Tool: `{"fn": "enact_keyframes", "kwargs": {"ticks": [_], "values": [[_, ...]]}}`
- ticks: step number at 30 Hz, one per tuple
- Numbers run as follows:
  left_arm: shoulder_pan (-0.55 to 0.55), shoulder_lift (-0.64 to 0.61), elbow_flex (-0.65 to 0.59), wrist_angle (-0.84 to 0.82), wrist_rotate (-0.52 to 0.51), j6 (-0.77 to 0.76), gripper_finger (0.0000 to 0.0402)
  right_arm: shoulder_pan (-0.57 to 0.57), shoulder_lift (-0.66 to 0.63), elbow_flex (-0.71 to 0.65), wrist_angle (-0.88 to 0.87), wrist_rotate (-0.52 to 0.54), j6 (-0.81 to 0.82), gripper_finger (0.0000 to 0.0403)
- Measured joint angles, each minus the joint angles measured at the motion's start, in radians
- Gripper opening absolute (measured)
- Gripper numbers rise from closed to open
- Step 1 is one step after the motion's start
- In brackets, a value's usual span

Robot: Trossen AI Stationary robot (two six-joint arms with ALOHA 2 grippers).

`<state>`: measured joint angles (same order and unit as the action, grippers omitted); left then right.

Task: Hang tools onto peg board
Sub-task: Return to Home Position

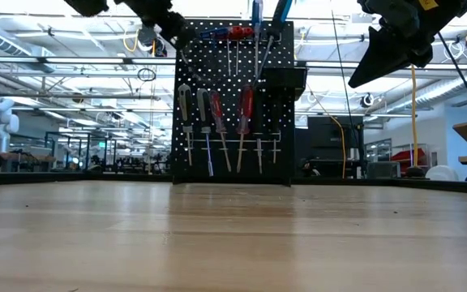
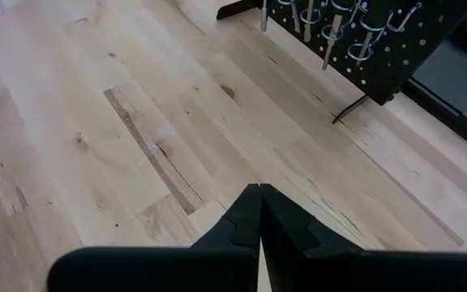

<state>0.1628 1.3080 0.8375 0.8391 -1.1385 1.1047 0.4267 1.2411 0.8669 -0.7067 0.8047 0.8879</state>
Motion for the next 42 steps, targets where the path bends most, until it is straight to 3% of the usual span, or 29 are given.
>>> {"fn": "enact_keyframes", "kwargs": {"ticks": [4, 8, 12, 15, 18, 22, 25, 31, 37, 42], "values": [[-0.081, -0.049, 0.000, -0.026, -0.081, -0.030, 0.0167, 0.000, 0.000, 0.000, -0.001, 0.000, -0.010, 0.0000], [-0.217, -0.146, -0.015, -0.184, -0.112, -0.139, 0.0167, 0.000, 0.000, 0.000, 0.001, 0.000, -0.010, 0.0000], [-0.363, -0.248, -0.047, -0.424, -0.151, -0.367, 0.0167, 0.000, 0.000, 0.000, 0.033, 0.000, -0.020, 0.0000], [-0.461, -0.315, -0.058, -0.653, -0.152, -0.623, 0.0167, 0.000, 0.000, 0.000, 0.092, 0.000, -0.058, 0.0000], [-0.545, -0.365, -0.058, -0.900, -0.089, -0.916, 0.0167, 0.000, 0.000, 0.000, 0.162, 0.000, -0.096, 0.0000], [-0.623, -0.396, -0.058, -1.091, 0.142, -1.179, 0.0167, 0.000, 0.000, 0.000, 0.255, 0.000, -0.146, 0.0000], [-0.680, -0.388, -0.059, -1.097, 0.282, -1.230, 0.0167, 0.000, 0.001, 0.000, 0.338, -0.001, -0.191, 0.0000], [-0.775, -0.351, -0.059, -0.989, 0.285, -1.223, 0.0166, 0.000, 0.001, 0.000, 0.519, -0.076, -0.315, 0.0000], [-0.777, -0.313, -0.059, -0.830, 0.283, -1.213, 0.0166, -0.005, -0.001, 0.000, 0.750, -0.148, -0.488, 0.0000], [-0.737, -0.365, -0.059, -0.642, 0.425, -1.100, 0.0166, -0.022, -0.043, 0.007, 0.868, -0.246, -0.609, 0.0000]]}}
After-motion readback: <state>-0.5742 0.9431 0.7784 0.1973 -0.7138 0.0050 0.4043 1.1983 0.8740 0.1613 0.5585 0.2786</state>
